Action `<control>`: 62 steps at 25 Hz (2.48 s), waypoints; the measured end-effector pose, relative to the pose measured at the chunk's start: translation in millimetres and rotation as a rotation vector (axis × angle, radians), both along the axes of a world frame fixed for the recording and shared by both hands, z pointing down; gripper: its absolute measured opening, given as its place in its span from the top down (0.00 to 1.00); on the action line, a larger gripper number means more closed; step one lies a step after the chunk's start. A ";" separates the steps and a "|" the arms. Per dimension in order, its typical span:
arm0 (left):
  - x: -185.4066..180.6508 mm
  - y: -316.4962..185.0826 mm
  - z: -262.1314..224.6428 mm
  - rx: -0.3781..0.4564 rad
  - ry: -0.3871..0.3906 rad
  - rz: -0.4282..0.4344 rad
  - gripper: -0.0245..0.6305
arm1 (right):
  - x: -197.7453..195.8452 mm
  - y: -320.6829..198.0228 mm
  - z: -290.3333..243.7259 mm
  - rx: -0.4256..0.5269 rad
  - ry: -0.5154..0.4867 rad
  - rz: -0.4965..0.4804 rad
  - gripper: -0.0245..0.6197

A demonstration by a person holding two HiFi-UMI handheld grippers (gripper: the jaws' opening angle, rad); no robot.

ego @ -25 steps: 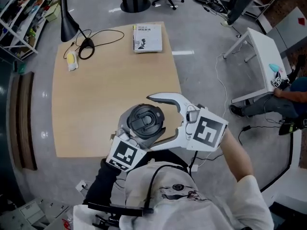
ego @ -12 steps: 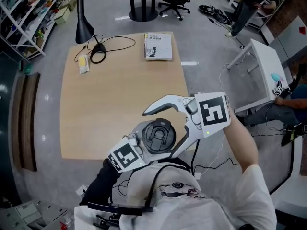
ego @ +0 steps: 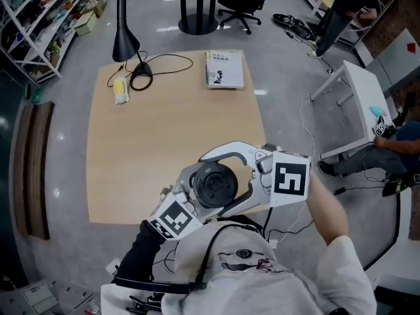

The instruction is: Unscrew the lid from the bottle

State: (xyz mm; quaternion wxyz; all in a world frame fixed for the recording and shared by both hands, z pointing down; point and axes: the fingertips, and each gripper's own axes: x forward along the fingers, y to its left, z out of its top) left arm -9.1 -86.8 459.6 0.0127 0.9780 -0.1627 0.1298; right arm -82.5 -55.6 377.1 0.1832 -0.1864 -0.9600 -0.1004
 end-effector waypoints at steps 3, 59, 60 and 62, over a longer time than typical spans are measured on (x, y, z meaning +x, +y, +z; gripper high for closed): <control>13.7 33.1 -15.1 -0.035 0.053 0.238 0.31 | 12.1 24.6 -6.3 -0.050 0.081 -0.263 0.22; -180.6 -122.4 -17.6 0.037 0.136 -0.848 0.31 | 128.8 -161.6 22.6 -0.077 -0.496 1.373 0.20; -178.6 -122.2 -18.5 0.038 0.137 -0.845 0.31 | 130.0 -161.3 21.9 -0.074 -0.497 1.373 0.20; -173.6 -122.5 -20.5 0.041 0.140 -0.835 0.31 | 132.5 -161.4 19.6 -0.065 -0.497 1.372 0.20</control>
